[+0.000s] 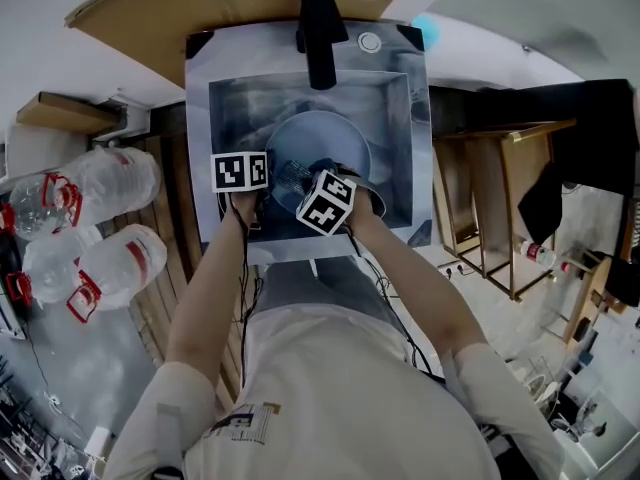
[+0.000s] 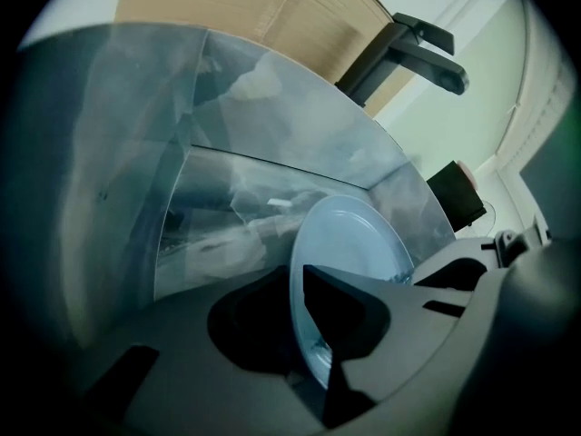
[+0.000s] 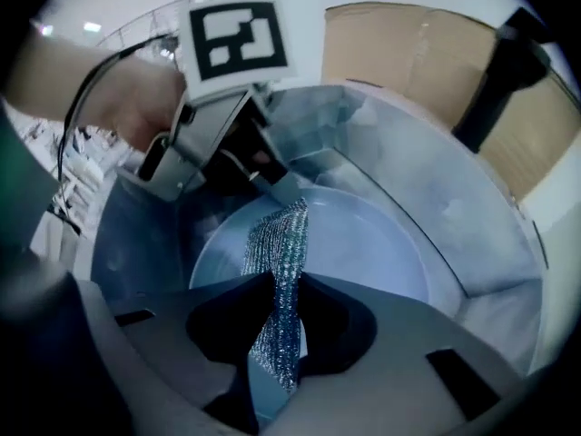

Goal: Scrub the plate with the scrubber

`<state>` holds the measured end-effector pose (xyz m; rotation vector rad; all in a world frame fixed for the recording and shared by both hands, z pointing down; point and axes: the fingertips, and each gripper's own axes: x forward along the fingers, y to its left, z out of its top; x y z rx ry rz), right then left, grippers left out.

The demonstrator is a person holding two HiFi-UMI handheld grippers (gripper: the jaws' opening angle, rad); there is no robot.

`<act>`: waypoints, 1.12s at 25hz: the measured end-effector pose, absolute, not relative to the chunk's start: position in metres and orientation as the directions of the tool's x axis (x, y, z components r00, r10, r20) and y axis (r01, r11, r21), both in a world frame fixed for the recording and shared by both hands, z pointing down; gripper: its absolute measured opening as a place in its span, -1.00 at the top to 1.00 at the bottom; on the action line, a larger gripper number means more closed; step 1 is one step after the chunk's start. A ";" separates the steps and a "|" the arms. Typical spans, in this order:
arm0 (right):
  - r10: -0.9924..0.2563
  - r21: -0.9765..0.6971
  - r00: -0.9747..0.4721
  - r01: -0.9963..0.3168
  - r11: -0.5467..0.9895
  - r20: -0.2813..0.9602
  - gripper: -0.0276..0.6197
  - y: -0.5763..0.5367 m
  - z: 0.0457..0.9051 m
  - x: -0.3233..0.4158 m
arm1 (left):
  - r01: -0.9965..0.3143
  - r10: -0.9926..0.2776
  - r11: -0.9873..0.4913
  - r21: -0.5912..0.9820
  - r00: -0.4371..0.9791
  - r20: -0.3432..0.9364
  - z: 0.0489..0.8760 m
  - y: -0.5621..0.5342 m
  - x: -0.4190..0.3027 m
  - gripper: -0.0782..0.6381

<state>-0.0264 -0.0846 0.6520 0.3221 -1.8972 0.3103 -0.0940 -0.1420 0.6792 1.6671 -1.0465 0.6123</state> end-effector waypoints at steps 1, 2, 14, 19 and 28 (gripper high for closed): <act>-0.073 -0.104 -0.380 -0.425 0.899 0.922 0.58 -0.087 0.643 -0.027 | -0.869 -0.346 -0.104 0.484 0.488 0.801 0.675 -0.141 -0.093 0.57; -0.075 -0.156 -0.427 -0.481 0.863 0.901 0.59 -0.089 0.635 -0.026 | -0.870 -0.355 -0.107 0.481 0.485 0.799 0.670 -0.141 -0.094 0.53; -0.443 -0.201 -0.575 -0.737 0.645 0.687 0.60 -0.134 0.506 0.022 | -0.850 -0.502 -0.213 0.482 0.519 0.692 0.564 -0.151 -0.095 0.54; -0.584 -0.190 -0.604 -0.766 0.614 0.543 0.60 -0.149 0.426 0.027 | -0.832 -0.578 -0.269 0.486 0.543 0.609 0.498 -0.159 -0.091 0.58; -0.719 -0.143 -0.628 -0.774 0.617 0.299 0.60 -0.150 0.292 0.041 | -0.858 -0.697 -0.451 0.246 0.510 0.504 0.381 -0.166 -0.091 0.66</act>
